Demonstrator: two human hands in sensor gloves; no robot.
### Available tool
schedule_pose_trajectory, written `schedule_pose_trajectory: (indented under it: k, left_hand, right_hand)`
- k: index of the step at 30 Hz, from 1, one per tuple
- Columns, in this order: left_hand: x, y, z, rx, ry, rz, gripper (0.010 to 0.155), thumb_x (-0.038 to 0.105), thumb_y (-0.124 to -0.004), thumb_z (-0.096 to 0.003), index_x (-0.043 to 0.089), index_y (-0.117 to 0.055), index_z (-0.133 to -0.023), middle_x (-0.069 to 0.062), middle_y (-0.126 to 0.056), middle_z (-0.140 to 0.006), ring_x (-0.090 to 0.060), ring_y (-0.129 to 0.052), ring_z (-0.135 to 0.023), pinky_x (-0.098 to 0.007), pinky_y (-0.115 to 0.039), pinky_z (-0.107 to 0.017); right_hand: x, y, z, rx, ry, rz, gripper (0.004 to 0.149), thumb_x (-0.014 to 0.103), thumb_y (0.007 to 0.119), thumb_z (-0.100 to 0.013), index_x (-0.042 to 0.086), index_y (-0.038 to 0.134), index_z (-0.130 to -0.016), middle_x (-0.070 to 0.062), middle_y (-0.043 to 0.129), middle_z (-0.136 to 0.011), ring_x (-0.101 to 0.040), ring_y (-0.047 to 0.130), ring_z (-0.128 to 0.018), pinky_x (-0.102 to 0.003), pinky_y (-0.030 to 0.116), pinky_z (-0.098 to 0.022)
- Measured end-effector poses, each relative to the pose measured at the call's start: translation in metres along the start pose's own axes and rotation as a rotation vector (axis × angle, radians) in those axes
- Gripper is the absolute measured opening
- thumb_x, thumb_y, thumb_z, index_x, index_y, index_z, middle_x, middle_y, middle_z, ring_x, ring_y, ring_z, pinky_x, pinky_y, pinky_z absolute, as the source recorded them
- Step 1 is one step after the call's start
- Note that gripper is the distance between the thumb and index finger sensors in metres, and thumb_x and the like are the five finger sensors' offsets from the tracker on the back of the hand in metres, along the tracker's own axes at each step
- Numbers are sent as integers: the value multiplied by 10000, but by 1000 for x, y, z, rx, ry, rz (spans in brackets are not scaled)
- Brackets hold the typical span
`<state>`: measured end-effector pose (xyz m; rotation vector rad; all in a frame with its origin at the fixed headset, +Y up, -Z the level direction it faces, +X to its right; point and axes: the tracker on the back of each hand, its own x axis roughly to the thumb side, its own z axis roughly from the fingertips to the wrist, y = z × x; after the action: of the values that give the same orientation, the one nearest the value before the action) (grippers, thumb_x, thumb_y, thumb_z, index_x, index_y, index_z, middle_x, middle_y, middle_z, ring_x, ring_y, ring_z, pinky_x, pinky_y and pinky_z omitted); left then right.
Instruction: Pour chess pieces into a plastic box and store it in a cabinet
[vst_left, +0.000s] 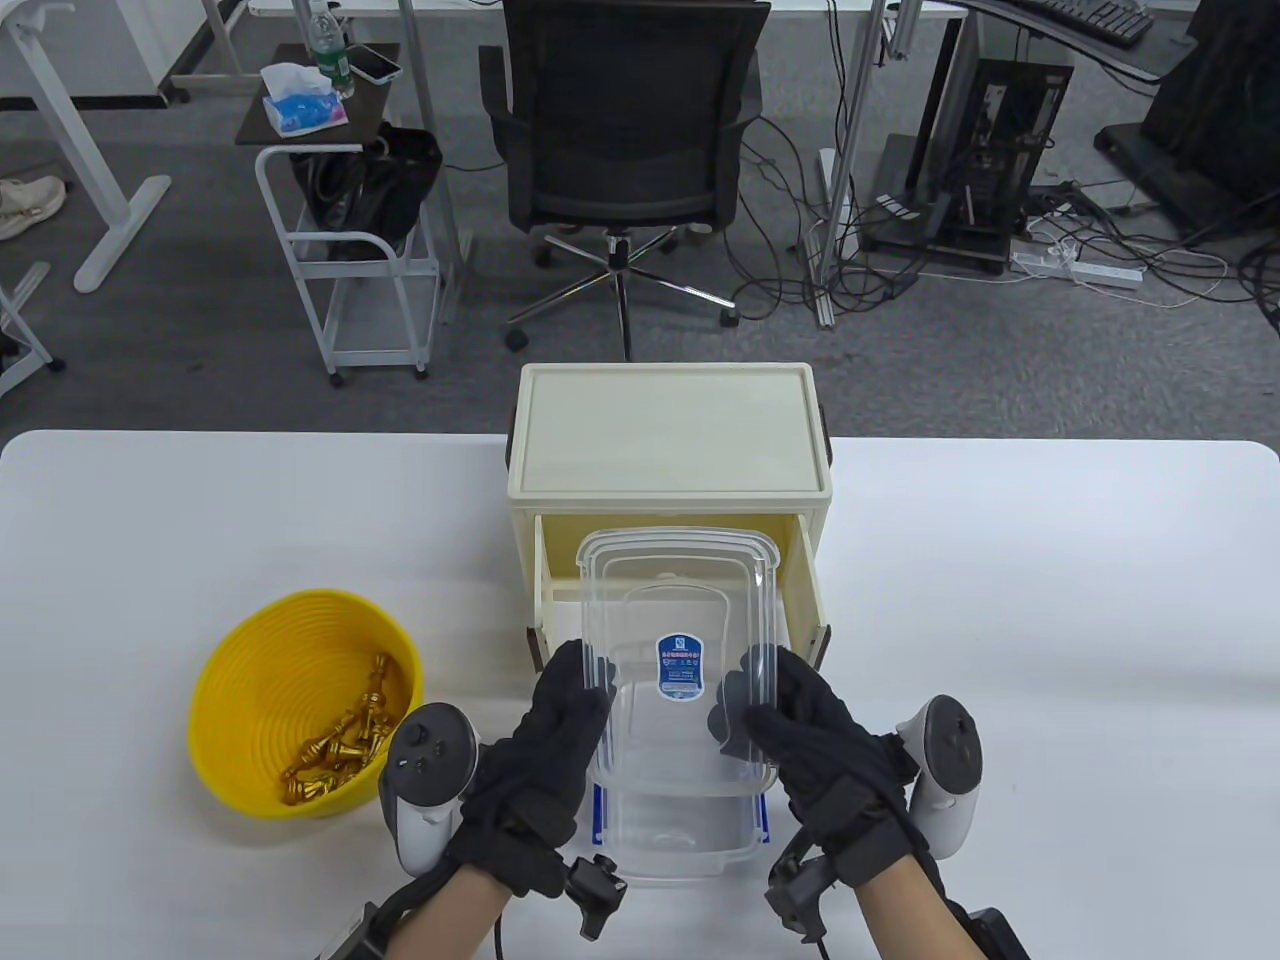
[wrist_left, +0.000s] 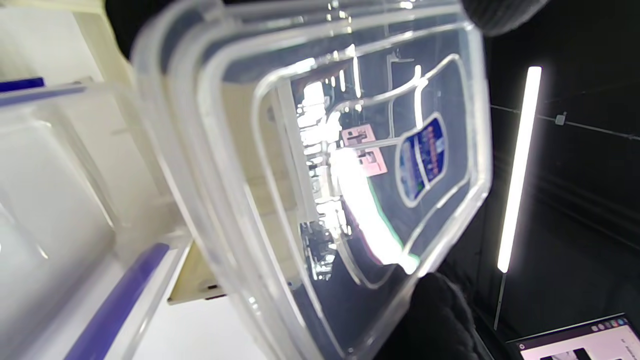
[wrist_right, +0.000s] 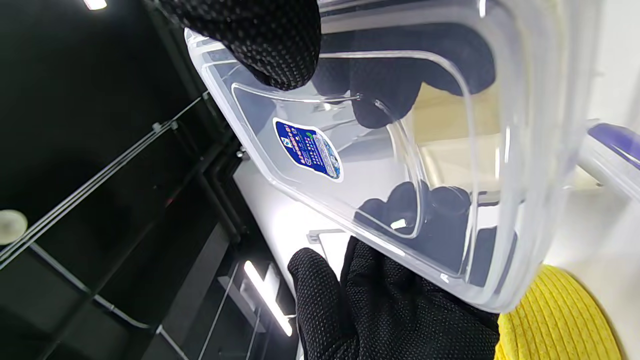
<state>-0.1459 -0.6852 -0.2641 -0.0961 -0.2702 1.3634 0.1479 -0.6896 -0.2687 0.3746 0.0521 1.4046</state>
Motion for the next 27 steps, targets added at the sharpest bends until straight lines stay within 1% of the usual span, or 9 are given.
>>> schedule_pose_trajectory:
  k: [4, 6, 11, 15, 18, 19, 21, 24, 27]
  left_hand:
    - [0, 1, 0, 11, 10, -15, 754, 542, -513, -614, 42, -259, -1118, -278, -443, -1164, -504, -563, -1033, -666, -597, -689]
    - [-1, 2, 0, 13, 18, -16, 751, 541, -512, -615, 42, -260, -1118, -280, -437, -1164, -506, -558, -1034, -668, -594, -689]
    - [-1, 3, -1, 13, 26, -19, 751, 539, -512, -616, 42, -261, -1119, -286, -433, -1164, -513, -554, -1032, -671, -591, -688]
    - [-1, 3, -1, 15, 28, -22, 750, 539, -511, -616, 42, -261, -1119, -286, -431, -1165, -514, -550, -1033, -674, -589, -688]
    - [-2, 3, -1, 15, 32, -28, 749, 539, -511, -616, 43, -263, -1119, -289, -428, -1165, -515, -548, -1034, -674, -587, -688]
    - [-2, 3, -1, 16, 34, -29, 750, 539, -511, -616, 42, -263, -1120, -288, -428, -1165, -517, -549, -1033, -675, -587, -687]
    - [-2, 4, -1, 16, 38, -32, 751, 540, -510, -616, 41, -263, -1120, -289, -426, -1165, -519, -545, -1034, -677, -586, -687]
    - [-3, 4, -2, 17, 43, -36, 750, 540, -510, -616, 42, -263, -1120, -291, -423, -1166, -519, -541, -1035, -677, -584, -688]
    - [-3, 4, -2, 19, 46, -41, 750, 538, -510, -617, 41, -263, -1120, -294, -419, -1166, -523, -539, -1034, -680, -581, -688]
  right_hand:
    - [15, -6, 2, -73, -111, 118, 594, 186, 773, -565, 39, 486, -1064, -220, 733, -930, -373, 855, -762, -494, 780, -586]
    - [26, -13, 5, -143, -182, 202, 589, 179, 775, -562, 56, 491, -1063, -214, 727, -940, -380, 845, -776, -504, 772, -596]
    - [55, -32, 18, -406, -378, 510, 582, 152, 757, -564, 121, 466, -1066, -198, 663, -994, -396, 772, -850, -517, 734, -630]
    - [68, -49, 28, -583, -442, 812, 572, 139, 731, -578, 114, 438, -1068, -223, 623, -1006, -414, 738, -870, -525, 727, -631]
    - [69, -64, 33, -705, -376, 1137, 561, 129, 724, -584, 79, 448, -1069, -254, 631, -997, -442, 742, -862, -541, 735, -619]
    - [67, -68, 33, -724, -344, 1228, 559, 124, 725, -582, 66, 454, -1069, -264, 639, -991, -452, 747, -855, -544, 743, -612]
    - [58, -78, 31, -746, -219, 1438, 557, 120, 727, -580, 52, 469, -1068, -273, 655, -982, -459, 762, -844, -542, 757, -603]
    - [35, -90, 28, -711, -49, 1632, 561, 119, 731, -574, 40, 479, -1068, -278, 671, -975, -454, 780, -832, -538, 767, -596]
    - [8, -102, 28, -613, 91, 1799, 561, 117, 737, -567, 46, 491, -1066, -277, 680, -972, -453, 788, -830, -537, 772, -593]
